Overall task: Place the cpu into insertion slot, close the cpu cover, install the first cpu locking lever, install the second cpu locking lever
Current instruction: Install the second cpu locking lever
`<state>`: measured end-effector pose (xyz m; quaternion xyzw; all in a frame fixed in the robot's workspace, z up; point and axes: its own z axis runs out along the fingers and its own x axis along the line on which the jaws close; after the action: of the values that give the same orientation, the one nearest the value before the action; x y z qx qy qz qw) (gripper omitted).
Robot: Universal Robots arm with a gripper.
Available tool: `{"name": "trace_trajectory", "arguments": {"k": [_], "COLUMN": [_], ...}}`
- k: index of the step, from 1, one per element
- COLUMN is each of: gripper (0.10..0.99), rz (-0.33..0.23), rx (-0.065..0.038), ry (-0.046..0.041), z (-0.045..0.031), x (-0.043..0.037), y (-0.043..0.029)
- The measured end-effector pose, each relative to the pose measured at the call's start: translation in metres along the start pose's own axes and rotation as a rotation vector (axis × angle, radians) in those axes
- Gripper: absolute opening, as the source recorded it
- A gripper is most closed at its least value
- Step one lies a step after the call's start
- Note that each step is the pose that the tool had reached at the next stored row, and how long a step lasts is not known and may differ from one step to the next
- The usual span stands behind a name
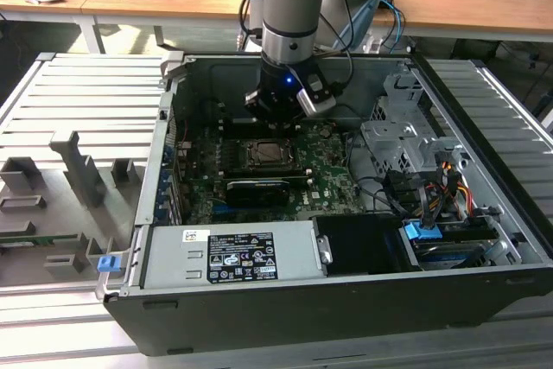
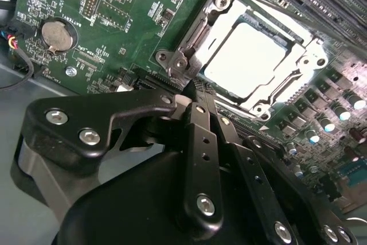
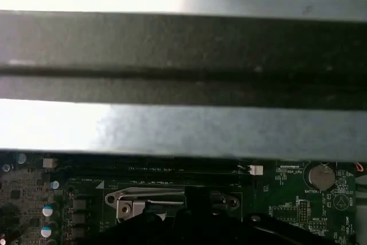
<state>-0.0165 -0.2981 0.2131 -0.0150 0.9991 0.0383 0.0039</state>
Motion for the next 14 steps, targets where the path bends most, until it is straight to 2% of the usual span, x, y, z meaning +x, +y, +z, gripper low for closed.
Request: {"name": "trace_trajectory", "arguments": {"k": [4, 12, 14], "gripper": [0.106, 0.106, 0.106], "rz": [0.000, 0.000, 0.000], "rx": [0.000, 0.000, 0.000], "ry": [0.0001, 0.0001, 0.0001], "z": [-0.0016, -0.0188, -0.0192], "x": [0.0000, -0.0001, -0.0002], "y": [-0.0004, 0.0009, 0.0002]}}
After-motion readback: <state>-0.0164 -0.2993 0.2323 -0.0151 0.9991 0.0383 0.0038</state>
